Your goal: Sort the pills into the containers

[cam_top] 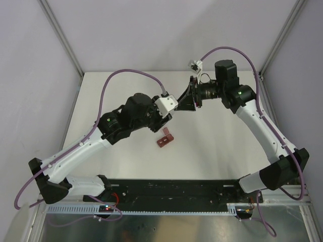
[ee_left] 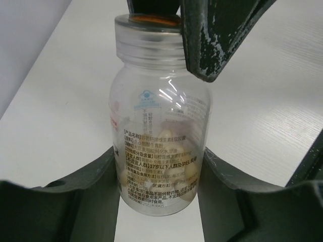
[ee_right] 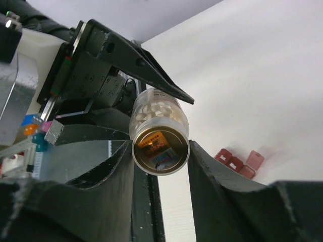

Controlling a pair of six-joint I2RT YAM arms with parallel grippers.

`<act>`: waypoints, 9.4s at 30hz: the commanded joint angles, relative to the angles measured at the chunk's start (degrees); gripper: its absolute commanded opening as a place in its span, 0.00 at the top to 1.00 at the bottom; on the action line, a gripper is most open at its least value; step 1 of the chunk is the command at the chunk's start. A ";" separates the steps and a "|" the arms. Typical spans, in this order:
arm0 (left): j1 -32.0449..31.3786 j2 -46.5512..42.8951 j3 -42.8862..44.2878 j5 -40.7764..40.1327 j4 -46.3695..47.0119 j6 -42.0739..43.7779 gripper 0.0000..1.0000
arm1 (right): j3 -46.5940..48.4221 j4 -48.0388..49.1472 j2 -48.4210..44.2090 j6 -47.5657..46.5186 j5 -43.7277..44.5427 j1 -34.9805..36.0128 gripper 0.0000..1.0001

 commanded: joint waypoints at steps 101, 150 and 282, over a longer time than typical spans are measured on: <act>7.31 -16.30 -13.00 19.60 0.30 4.06 1.00 | -12.45 -3.08 16.80 -24.41 48.11 -3.08 0.19; 11.65 -19.02 -12.87 21.32 -2.55 5.05 1.00 | 7.42 -10.03 38.61 -34.27 20.73 11.24 0.27; 8.82 -7.11 -20.06 12.44 6.45 2.64 1.00 | -21.08 1.01 4.88 -17.28 24.30 -0.66 0.44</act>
